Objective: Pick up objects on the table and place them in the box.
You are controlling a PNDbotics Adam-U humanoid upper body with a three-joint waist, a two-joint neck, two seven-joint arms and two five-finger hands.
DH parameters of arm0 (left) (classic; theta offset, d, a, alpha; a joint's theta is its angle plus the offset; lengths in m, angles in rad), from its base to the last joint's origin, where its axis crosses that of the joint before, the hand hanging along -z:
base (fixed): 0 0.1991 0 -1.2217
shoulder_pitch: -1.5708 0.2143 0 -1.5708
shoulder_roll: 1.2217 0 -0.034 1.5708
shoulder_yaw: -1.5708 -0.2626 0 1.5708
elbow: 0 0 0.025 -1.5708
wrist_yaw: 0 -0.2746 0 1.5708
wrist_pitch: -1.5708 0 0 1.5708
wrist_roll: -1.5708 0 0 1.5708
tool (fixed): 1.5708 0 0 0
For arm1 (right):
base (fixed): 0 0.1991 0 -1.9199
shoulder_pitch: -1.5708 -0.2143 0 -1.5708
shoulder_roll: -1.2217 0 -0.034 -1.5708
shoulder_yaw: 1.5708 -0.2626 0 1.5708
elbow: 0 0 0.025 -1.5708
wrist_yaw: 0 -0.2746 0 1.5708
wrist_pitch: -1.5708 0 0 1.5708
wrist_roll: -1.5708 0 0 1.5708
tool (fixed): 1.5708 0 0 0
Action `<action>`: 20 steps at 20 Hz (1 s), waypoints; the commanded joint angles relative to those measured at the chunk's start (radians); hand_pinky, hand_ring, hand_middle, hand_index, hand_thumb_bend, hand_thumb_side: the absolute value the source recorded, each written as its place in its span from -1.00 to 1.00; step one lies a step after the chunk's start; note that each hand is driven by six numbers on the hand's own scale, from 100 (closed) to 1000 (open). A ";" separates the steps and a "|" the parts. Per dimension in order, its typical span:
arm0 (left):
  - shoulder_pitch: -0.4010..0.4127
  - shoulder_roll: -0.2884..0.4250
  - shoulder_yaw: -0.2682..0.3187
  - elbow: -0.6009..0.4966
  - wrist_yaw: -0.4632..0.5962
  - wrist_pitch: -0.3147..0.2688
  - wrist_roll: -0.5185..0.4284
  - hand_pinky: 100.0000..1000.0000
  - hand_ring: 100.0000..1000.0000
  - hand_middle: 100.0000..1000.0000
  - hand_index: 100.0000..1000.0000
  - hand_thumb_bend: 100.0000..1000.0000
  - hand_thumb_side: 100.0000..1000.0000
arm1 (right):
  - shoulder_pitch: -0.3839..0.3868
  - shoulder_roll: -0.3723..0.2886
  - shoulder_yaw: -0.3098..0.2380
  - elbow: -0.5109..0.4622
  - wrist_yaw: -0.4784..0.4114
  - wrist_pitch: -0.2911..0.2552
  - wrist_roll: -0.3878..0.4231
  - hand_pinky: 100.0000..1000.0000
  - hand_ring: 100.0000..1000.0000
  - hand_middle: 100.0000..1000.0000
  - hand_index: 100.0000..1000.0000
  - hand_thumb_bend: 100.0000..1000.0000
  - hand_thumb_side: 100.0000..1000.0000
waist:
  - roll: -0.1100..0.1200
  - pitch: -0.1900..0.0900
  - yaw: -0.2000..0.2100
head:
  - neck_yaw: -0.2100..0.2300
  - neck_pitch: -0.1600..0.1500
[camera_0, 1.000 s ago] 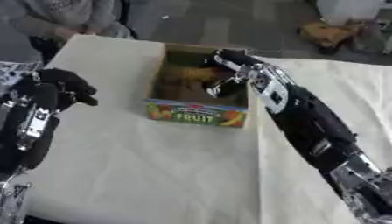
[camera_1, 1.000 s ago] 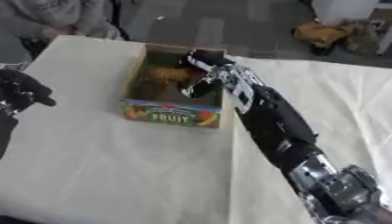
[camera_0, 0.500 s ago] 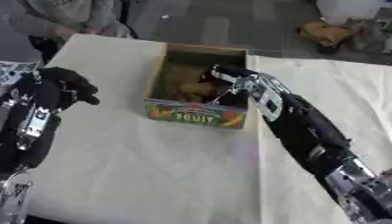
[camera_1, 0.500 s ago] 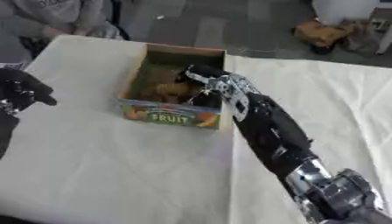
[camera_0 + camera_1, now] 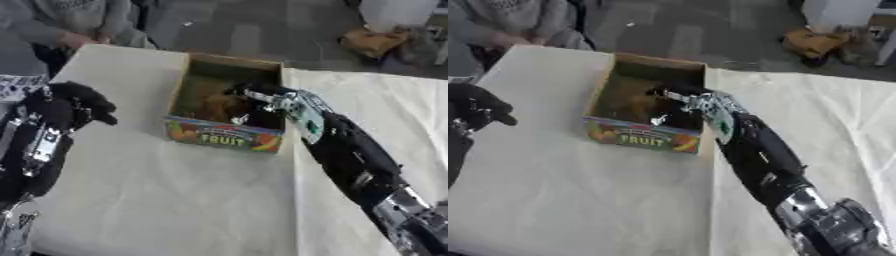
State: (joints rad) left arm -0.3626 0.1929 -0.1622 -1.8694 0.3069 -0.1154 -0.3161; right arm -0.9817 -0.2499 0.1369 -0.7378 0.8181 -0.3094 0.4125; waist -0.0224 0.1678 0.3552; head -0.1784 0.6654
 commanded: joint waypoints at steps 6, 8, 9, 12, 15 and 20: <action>-0.017 0.004 -0.001 -0.014 0.001 -0.002 -0.007 0.15 0.25 0.11 0.37 -1.00 -0.18 | -0.028 -0.036 -0.006 -0.075 -0.051 0.033 -0.026 0.79 1.00 0.96 1.00 -1.00 0.46 | 0.005 -0.019 -0.006 | 0.003 -0.010; -0.017 0.004 -0.001 -0.014 0.002 -0.002 -0.007 0.15 0.25 0.11 0.37 -1.00 -0.19 | -0.028 -0.038 -0.005 -0.081 -0.056 0.038 -0.029 0.80 1.00 0.96 1.00 -1.00 0.42 | 0.005 -0.020 -0.006 | 0.004 -0.010; -0.017 0.004 -0.001 -0.014 0.002 -0.002 -0.007 0.15 0.25 0.11 0.37 -1.00 -0.19 | -0.031 -0.042 -0.011 -0.089 -0.063 0.041 -0.035 0.80 1.00 0.96 1.00 -1.00 0.42 | 0.005 -0.020 -0.008 | 0.005 -0.011; -0.018 0.005 -0.001 -0.015 0.004 -0.002 -0.007 0.15 0.25 0.11 0.37 -1.00 -0.19 | -0.032 -0.049 -0.012 -0.102 -0.082 0.051 -0.047 0.80 1.00 0.96 1.00 -1.00 0.42 | 0.004 -0.021 -0.009 | 0.005 -0.012; -0.018 0.005 -0.001 -0.016 0.004 -0.002 -0.007 0.15 0.25 0.11 0.37 -1.00 -0.19 | -0.032 -0.050 -0.009 -0.106 -0.088 0.056 -0.048 0.80 1.00 0.96 1.00 -1.00 0.42 | 0.004 -0.021 -0.010 | 0.005 -0.012; -0.018 0.005 -0.001 -0.016 0.005 -0.001 -0.007 0.15 0.25 0.11 0.37 -1.00 -0.19 | -0.032 -0.050 -0.008 -0.107 -0.090 0.058 -0.047 0.80 1.00 0.96 1.00 -1.00 0.42 | 0.004 -0.021 -0.010 | 0.005 -0.012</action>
State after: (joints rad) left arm -0.3658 0.1929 -0.1623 -1.8694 0.3085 -0.1160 -0.3204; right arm -0.9864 -0.2766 0.1330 -0.8218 0.7369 -0.2541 0.3681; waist -0.0228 0.1661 0.3461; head -0.1761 0.6651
